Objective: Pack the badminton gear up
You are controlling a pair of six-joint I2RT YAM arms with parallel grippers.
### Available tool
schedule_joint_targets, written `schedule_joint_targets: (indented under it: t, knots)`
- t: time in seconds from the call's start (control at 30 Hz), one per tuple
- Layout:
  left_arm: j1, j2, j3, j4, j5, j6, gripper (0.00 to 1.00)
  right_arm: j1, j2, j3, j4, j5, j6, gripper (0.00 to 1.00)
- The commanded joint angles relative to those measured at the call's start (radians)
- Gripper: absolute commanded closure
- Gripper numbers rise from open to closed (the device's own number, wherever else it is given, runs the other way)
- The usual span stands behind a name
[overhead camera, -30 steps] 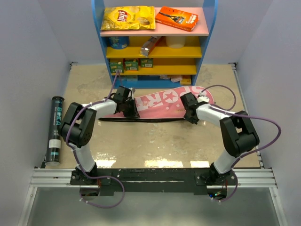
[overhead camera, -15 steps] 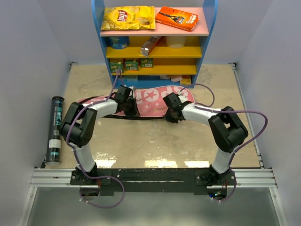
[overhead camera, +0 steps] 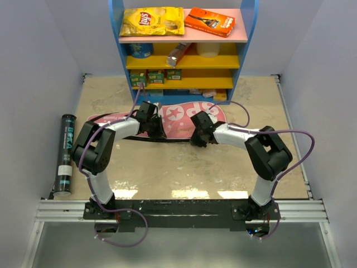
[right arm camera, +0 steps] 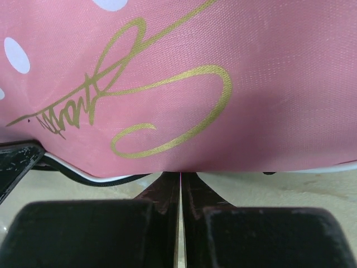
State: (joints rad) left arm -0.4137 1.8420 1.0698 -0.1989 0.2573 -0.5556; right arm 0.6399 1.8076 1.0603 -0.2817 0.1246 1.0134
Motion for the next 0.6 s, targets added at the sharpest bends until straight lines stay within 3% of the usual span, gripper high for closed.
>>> schedule_joint_targets:
  t: [0.0,0.23,0.57]
  knots:
    - [-0.02,0.042,0.002,-0.068,0.025,0.026,0.91,0.03,0.041,0.0,0.053,-0.065,0.007,0.87]
    - [-0.022,0.036,0.002,-0.066,0.048,0.026,0.91,0.029,-0.036,-0.02,-0.008,-0.03,-0.007,0.74]
    - [-0.022,0.03,0.001,-0.066,0.071,0.028,0.91,0.023,-0.172,-0.045,-0.119,0.043,-0.033,0.73]
